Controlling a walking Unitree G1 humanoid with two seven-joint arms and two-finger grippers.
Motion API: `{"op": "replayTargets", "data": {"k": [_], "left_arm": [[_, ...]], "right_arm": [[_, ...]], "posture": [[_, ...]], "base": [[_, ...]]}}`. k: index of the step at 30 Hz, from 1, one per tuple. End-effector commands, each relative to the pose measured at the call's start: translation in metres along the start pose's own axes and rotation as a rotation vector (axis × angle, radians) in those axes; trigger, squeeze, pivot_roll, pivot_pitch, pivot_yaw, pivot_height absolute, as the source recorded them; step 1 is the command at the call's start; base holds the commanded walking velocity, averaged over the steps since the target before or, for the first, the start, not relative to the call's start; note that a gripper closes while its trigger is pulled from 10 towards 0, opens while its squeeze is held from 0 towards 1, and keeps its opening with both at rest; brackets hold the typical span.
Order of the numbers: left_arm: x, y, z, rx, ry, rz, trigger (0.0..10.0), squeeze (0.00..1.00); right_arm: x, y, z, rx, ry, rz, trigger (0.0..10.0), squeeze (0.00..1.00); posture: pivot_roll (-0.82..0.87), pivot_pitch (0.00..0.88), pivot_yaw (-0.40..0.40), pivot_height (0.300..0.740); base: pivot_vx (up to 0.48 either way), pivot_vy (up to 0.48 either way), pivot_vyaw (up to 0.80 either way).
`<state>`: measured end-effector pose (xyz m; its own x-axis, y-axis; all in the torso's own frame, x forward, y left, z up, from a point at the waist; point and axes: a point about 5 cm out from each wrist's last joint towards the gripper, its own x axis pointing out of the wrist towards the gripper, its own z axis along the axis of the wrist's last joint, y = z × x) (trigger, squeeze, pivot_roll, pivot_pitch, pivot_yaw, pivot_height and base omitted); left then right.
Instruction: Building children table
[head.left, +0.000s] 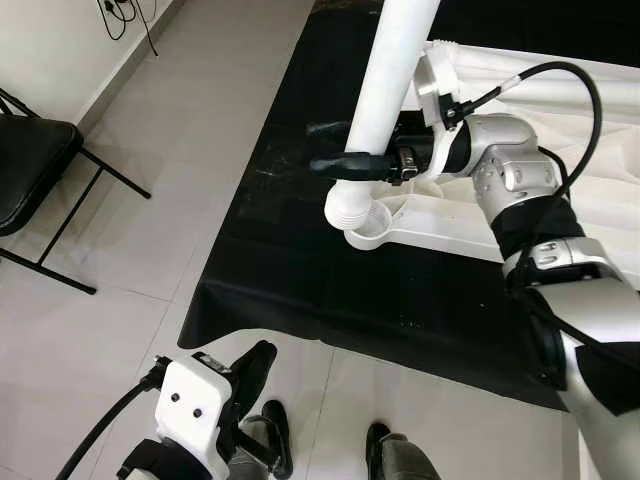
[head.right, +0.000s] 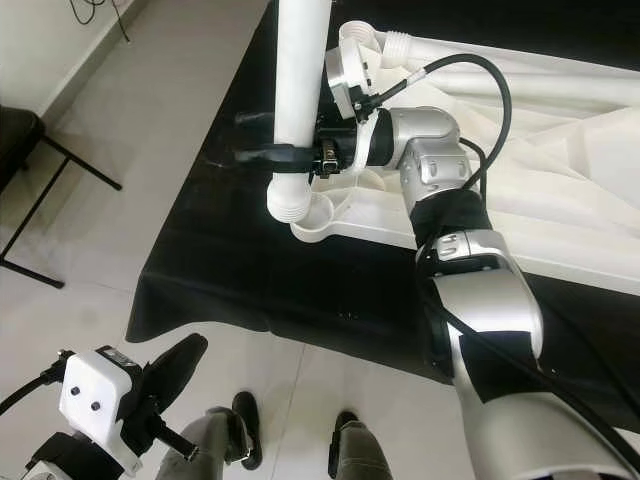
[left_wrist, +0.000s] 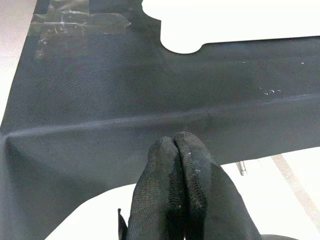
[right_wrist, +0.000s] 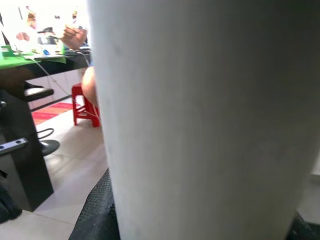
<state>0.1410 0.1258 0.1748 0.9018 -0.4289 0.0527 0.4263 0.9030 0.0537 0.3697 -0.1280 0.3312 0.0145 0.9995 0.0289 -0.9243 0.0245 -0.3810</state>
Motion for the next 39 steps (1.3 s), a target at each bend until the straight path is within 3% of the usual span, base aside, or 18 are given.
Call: {"op": "replayTargets", "data": {"k": [1,10,27,39], "left_arm": [[-0.004,-0.001,-0.001,-0.015,0.018,-0.004,10.0,0.00],[-0.004,0.000,-0.001,-0.014,0.021,-0.005,10.0,0.00],[-0.003,0.001,-0.001,-0.010,0.021,-0.004,10.0,0.00],[-0.003,0.002,-0.001,-0.011,0.021,-0.006,10.0,0.00]], "right_arm": [[-0.006,0.003,-0.008,0.032,0.019,0.000,10.0,0.00],[-0.017,0.006,-0.007,0.038,0.021,0.019,10.0,0.00],[-0.014,0.016,-0.020,0.038,0.058,0.052,10.0,0.00],[0.004,0.026,-0.029,0.029,0.160,0.163,10.0,0.00]], "posture": [[0.11,0.391,0.007,0.740],[0.11,0.390,0.010,0.740],[0.12,0.389,0.015,0.740],[0.11,0.383,0.016,0.740]], "base": [[0.000,0.000,0.00],[0.000,0.000,0.00],[0.000,0.000,0.00],[0.000,0.000,0.00]]}}
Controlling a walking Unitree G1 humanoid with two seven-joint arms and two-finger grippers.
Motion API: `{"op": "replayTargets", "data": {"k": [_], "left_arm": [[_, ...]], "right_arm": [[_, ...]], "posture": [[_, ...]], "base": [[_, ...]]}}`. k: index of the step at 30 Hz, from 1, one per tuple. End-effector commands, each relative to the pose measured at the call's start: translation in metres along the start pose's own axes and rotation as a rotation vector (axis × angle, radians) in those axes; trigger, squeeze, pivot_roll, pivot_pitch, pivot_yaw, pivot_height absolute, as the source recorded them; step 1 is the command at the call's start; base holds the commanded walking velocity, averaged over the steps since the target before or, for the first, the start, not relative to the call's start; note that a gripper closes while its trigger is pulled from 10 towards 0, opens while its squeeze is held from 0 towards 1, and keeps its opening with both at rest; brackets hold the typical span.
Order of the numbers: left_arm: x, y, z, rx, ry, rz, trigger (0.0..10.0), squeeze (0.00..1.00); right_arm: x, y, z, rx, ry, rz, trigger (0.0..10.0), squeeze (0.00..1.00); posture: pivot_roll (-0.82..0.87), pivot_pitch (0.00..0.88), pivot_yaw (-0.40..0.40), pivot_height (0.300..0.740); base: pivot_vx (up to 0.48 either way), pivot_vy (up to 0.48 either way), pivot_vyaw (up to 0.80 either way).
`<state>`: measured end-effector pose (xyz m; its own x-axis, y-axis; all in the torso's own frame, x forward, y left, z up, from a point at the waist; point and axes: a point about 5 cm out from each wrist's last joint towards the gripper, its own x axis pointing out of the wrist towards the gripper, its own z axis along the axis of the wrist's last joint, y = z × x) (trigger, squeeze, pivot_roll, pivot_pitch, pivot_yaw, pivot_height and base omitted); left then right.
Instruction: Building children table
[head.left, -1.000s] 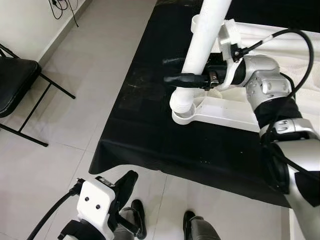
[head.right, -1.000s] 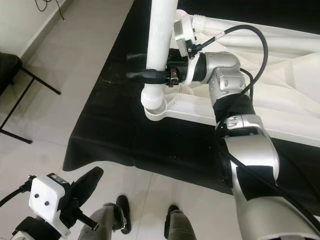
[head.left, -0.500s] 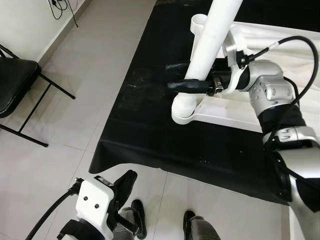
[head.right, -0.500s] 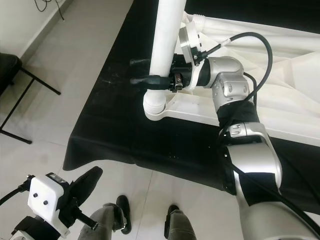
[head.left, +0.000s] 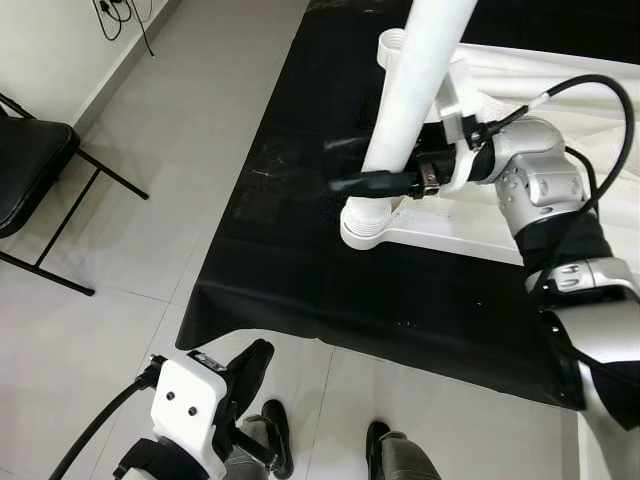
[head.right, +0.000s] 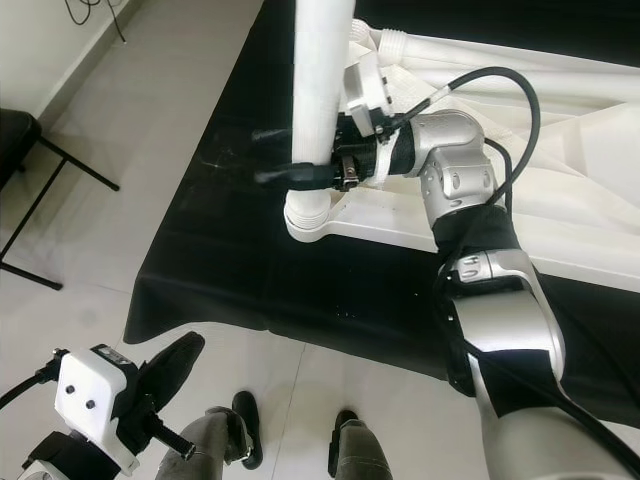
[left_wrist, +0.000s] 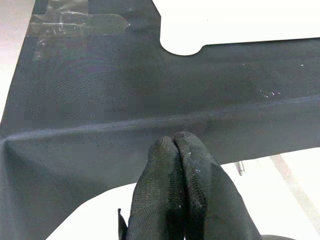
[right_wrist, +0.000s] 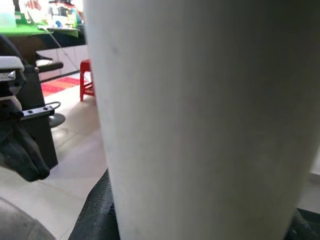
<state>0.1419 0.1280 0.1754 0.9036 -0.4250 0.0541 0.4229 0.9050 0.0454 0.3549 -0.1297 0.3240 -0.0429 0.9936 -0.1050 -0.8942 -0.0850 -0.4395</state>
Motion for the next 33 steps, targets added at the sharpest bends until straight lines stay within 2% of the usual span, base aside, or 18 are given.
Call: {"op": "replayTargets", "data": {"k": [1,3,11,16,21,33], "left_arm": [[-0.003,-0.001,-0.002,-0.003,0.022,-0.011,10.0,0.00],[-0.003,-0.001,-0.002,-0.004,0.022,-0.011,10.0,0.00],[-0.003,-0.002,-0.002,-0.007,0.020,-0.012,10.0,0.00],[-0.002,-0.003,-0.003,-0.009,0.019,-0.012,10.0,0.00],[-0.002,-0.003,-0.002,-0.009,0.018,-0.011,10.0,0.00],[-0.002,-0.001,-0.002,-0.007,0.017,-0.012,10.0,0.00]], "right_arm": [[0.014,0.012,-0.027,0.095,0.061,0.076,10.0,0.00],[0.019,0.012,-0.028,0.097,0.065,0.089,10.0,0.00],[0.023,0.009,-0.029,0.120,0.067,0.070,10.0,0.00],[0.022,0.000,-0.035,0.166,0.089,-0.082,10.0,0.00],[0.020,-0.003,-0.042,0.185,0.110,-0.172,10.0,0.00],[0.006,0.009,-0.055,0.223,0.090,-0.317,10.0,0.00]], "posture": [[0.11,0.377,0.012,0.740],[0.11,0.377,0.012,0.740],[0.10,0.373,0.011,0.740],[0.10,0.369,0.008,0.740],[0.10,0.373,0.007,0.740],[0.09,0.380,0.014,0.740]], "base": [[0.000,0.000,0.00],[0.000,0.000,0.00],[0.000,0.000,0.00],[0.000,0.000,0.00],[0.000,0.000,0.00],[0.000,0.000,0.00]]}}
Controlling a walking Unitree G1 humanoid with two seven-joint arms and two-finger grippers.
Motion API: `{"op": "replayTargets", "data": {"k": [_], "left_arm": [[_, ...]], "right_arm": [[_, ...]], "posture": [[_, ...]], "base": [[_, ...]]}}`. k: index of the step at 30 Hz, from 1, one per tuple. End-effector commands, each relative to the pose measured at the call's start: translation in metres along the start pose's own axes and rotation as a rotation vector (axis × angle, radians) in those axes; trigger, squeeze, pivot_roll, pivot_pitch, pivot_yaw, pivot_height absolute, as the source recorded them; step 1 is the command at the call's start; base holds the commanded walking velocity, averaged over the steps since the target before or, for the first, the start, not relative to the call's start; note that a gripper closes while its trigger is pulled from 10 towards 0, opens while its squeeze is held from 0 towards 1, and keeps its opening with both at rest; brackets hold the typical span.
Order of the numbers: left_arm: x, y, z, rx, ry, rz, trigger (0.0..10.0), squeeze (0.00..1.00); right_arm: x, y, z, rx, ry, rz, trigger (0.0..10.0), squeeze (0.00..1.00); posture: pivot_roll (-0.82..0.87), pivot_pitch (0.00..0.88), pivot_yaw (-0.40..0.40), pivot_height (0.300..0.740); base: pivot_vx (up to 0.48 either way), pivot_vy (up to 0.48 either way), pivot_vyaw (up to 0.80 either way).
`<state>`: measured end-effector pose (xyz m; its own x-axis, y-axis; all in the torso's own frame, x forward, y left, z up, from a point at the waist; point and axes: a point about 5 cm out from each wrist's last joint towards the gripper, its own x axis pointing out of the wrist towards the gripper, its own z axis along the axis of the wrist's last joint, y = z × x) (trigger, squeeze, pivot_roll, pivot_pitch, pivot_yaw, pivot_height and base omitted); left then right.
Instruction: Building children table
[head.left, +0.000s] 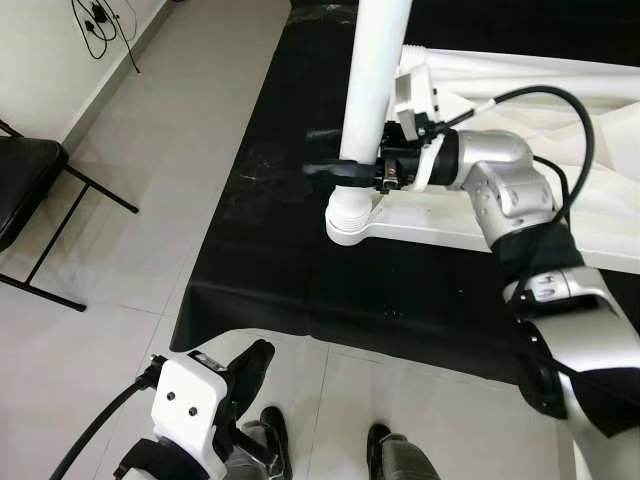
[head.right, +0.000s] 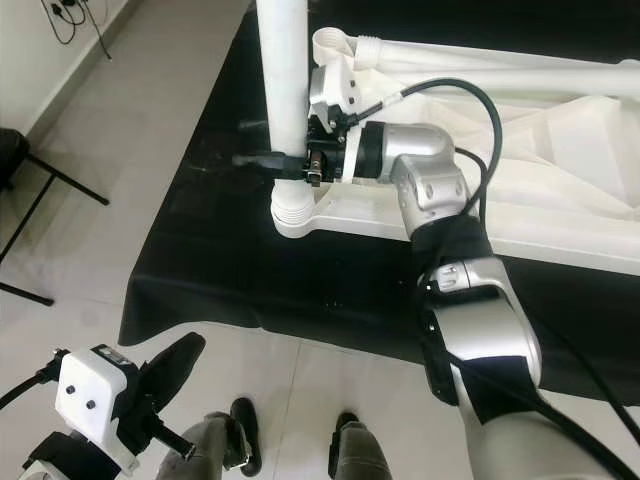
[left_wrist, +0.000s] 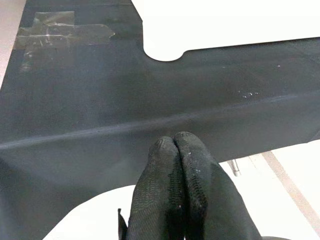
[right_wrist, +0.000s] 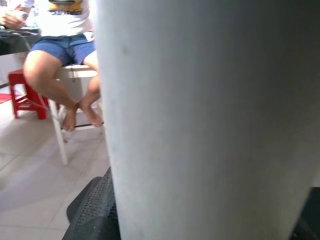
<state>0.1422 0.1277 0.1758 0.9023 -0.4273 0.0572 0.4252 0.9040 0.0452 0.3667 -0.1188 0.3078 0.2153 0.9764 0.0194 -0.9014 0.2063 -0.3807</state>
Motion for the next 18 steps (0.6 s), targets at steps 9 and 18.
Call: {"op": "replayTargets", "data": {"k": [9,18], "left_arm": [[-0.001,0.001,-0.003,-0.005,0.020,-0.006,10.0,0.00],[-0.002,0.003,-0.004,0.005,0.021,0.001,10.0,0.00]], "right_arm": [[-0.009,0.014,-0.041,0.126,0.153,-0.152,10.0,0.00],[-0.023,0.050,-0.070,0.226,0.309,-0.829,10.0,0.00]], "posture": [[0.08,0.377,0.014,0.740],[0.08,0.372,-0.006,0.740]], "base": [[0.000,0.000,0.00],[0.000,0.000,0.00]]}}
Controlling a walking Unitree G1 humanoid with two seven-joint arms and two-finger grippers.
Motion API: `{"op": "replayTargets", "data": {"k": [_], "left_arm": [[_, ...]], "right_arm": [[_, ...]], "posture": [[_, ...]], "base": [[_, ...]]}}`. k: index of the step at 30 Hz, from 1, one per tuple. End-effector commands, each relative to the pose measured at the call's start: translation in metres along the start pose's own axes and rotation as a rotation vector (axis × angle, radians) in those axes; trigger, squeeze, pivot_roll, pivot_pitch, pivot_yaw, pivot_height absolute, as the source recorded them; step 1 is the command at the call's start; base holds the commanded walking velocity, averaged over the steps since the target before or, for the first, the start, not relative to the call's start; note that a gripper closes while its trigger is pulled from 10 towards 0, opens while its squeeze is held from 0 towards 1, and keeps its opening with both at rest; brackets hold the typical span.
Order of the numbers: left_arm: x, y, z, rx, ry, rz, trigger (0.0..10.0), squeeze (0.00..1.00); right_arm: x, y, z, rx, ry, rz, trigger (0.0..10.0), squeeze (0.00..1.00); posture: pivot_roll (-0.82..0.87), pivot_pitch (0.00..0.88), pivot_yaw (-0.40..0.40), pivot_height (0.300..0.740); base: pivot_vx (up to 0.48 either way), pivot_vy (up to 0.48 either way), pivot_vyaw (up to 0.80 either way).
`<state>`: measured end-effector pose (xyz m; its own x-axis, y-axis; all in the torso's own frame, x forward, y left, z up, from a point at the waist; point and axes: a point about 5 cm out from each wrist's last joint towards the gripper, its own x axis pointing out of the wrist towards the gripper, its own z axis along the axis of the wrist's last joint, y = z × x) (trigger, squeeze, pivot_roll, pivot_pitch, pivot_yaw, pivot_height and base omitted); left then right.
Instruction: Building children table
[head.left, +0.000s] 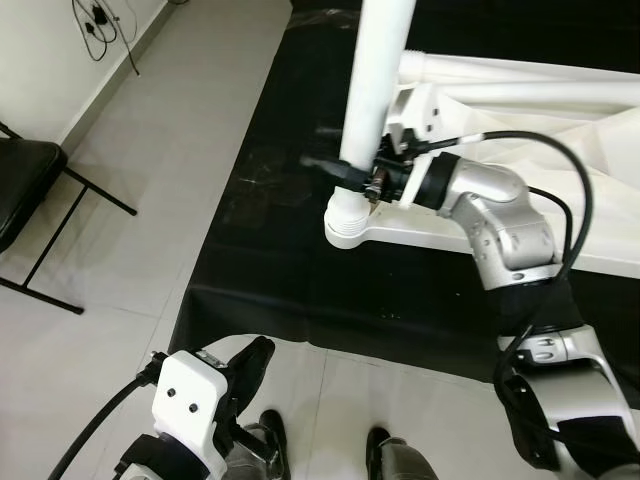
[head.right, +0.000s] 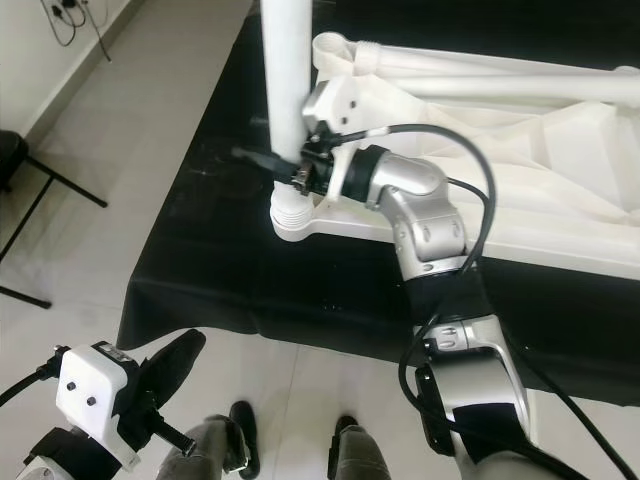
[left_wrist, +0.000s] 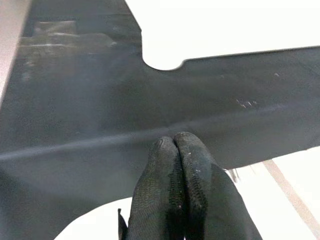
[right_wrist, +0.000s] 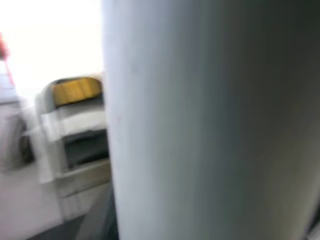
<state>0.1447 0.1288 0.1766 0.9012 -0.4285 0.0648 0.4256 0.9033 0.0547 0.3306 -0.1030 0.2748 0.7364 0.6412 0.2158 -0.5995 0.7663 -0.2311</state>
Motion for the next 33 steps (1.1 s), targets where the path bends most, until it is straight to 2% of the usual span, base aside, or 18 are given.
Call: {"op": "replayTargets", "data": {"k": [1,2,3,10,13,18,24,26,29,32,33], "left_arm": [[-0.004,0.001,-0.005,-0.005,0.029,0.002,10.0,0.00],[-0.003,0.002,-0.005,-0.001,0.029,0.007,10.0,0.00],[-0.002,0.004,-0.005,0.004,0.029,0.005,10.0,0.00],[0.001,0.006,-0.007,0.009,0.031,0.000,10.0,0.00],[0.004,0.010,-0.009,0.018,0.029,0.007,10.0,0.00],[0.008,0.013,-0.010,0.024,0.019,0.008,10.0,0.00],[0.011,0.017,-0.010,0.042,0.019,0.014,10.0,0.00],[0.012,0.021,-0.008,0.073,0.017,0.020,10.0,0.00],[0.019,0.044,0.003,0.149,-0.018,0.126,10.0,0.00],[0.021,0.053,0.009,0.168,-0.039,0.155,10.0,0.00],[0.021,0.057,0.013,0.179,-0.054,0.167,10.0,0.00]], "right_arm": [[-0.023,-0.020,-0.054,0.053,0.314,-0.183,10.0,0.00],[-0.039,-0.012,-0.059,0.076,0.347,-0.316,10.0,0.00],[-0.045,0.000,-0.057,0.102,0.334,-0.402,10.0,0.00],[-0.038,0.005,-0.056,0.124,0.315,-0.421,10.0,0.00],[-0.032,0.011,-0.056,0.149,0.303,-0.438,10.0,0.00],[-0.032,0.022,-0.051,0.192,0.307,-0.501,10.0,0.00],[-0.032,0.026,-0.049,0.204,0.298,-0.504,10.0,0.00],[-0.031,0.026,-0.048,0.210,0.283,-0.504,10.0,0.00],[-0.027,0.031,-0.043,0.223,0.209,-0.461,10.0,0.00],[-0.026,0.037,-0.041,0.205,0.177,-0.411,10.0,0.00],[-0.027,0.042,-0.041,0.166,0.165,-0.363,10.0,0.00]], "posture": [[0.08,0.372,-0.006,0.740],[0.08,0.374,0.005,0.740],[0.08,0.358,0.017,0.740],[0.08,0.338,0.020,0.740],[0.08,0.324,0.025,0.740],[0.08,0.313,0.026,0.740],[0.08,0.301,0.027,0.740],[0.08,0.292,0.026,0.740],[0.08,0.283,0.027,0.740],[0.08,0.280,0.028,0.740],[0.08,0.278,0.030,0.740]], "base": [[0.000,0.000,0.00],[0.000,0.000,0.00],[0.000,0.000,0.00],[0.000,0.000,0.00],[0.000,0.000,0.00],[0.000,0.000,0.00],[0.000,0.000,0.00],[0.000,0.000,0.00],[0.000,0.000,0.00],[0.000,0.000,0.00],[0.000,0.000,0.00]]}}
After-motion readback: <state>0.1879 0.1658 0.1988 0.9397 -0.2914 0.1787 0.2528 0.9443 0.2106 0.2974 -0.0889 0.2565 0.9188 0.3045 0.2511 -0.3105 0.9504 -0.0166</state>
